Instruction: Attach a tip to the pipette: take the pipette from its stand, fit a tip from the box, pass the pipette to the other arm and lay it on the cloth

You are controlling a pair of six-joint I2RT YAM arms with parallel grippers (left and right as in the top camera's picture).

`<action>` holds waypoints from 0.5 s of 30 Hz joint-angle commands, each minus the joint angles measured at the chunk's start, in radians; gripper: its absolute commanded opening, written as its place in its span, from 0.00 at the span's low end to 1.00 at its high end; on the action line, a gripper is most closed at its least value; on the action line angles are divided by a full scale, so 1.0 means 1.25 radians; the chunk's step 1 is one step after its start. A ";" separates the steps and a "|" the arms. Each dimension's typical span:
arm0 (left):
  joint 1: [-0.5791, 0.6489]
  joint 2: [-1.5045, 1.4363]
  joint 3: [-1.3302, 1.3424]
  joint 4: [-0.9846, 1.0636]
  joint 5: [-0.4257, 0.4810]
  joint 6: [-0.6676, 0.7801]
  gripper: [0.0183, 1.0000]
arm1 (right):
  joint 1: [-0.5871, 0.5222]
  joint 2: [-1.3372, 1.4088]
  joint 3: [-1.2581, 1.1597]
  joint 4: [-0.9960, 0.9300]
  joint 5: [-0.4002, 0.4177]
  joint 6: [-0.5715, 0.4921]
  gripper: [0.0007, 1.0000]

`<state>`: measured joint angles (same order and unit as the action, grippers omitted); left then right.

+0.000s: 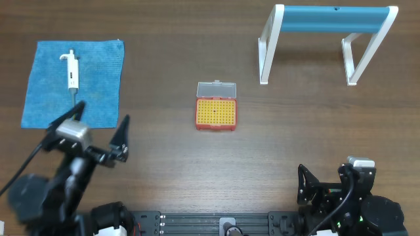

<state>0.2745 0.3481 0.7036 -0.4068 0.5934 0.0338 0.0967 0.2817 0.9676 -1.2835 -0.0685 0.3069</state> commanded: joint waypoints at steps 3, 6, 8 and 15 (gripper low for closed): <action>-0.108 -0.027 -0.242 0.232 -0.141 0.006 0.92 | -0.004 -0.003 0.000 0.003 0.010 -0.009 0.96; -0.175 -0.068 -0.308 0.281 -0.276 0.001 0.92 | -0.004 -0.003 0.000 0.003 0.010 -0.009 0.96; -0.212 -0.122 -0.350 0.283 -0.363 -0.003 0.92 | -0.004 -0.003 0.000 0.003 0.010 -0.009 0.96; -0.219 -0.245 -0.459 0.266 -0.449 -0.003 0.92 | -0.004 -0.003 0.000 0.003 0.010 -0.009 0.96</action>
<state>0.0036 0.0956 0.1955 -0.0689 0.1486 0.0322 0.0967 0.2817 0.9680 -1.2831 -0.0685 0.3069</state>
